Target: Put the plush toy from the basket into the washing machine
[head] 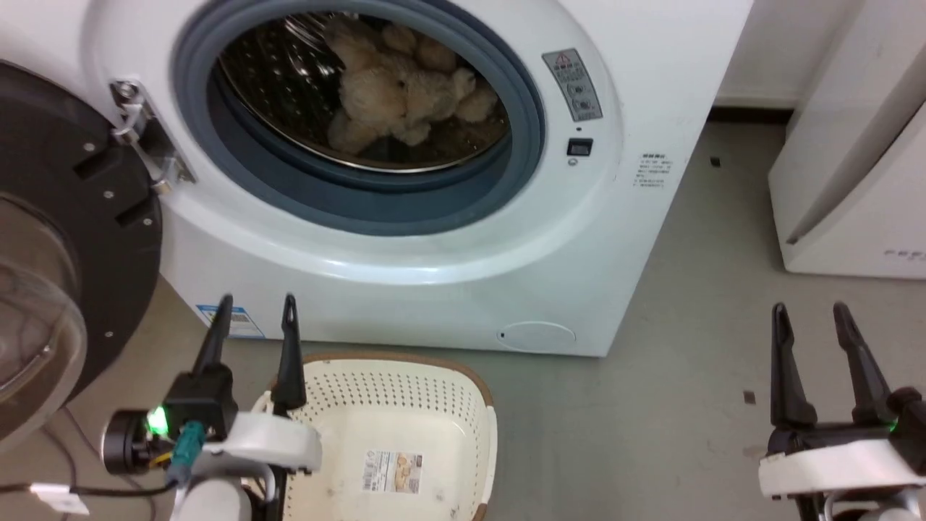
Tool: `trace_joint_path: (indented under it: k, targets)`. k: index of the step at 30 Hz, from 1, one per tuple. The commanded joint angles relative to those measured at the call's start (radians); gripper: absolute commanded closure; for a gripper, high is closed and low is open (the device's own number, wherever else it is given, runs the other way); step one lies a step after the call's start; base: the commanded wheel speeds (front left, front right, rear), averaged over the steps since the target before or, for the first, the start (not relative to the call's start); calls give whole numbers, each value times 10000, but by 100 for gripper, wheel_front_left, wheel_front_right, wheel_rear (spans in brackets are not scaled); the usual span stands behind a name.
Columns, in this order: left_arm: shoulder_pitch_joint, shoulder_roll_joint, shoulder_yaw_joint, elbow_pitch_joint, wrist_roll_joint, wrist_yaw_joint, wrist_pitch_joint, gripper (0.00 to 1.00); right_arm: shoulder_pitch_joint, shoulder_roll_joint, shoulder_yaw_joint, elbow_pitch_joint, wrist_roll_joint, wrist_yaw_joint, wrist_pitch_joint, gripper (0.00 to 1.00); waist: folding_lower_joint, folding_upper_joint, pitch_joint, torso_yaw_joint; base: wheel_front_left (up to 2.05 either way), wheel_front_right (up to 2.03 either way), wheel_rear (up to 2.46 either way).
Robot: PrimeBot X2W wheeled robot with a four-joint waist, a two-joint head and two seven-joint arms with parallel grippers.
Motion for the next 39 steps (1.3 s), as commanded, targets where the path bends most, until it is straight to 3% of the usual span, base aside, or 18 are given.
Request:
trace_joint_path:
  k: [1,18,19,39]
  targets:
    - [222,-25,12,-59,72,8,-42,0,215,-4,-3,26,-91,-7,-46,0,1,0,-203,103,0,0,0]
    - [848,-161,-1,92,195,-25,-42,0,825,-4,-62,137,-37,-7,-46,0,1,0,-744,311,0,0,0]
    - [799,-119,-6,79,148,0,2,100,673,0,-58,105,-61,0,0,100,1,0,-742,312,0,0,0]
    - [908,-136,-8,-171,189,-42,366,100,640,-1,109,60,-257,-1,352,100,1,0,-816,173,0,0,0]
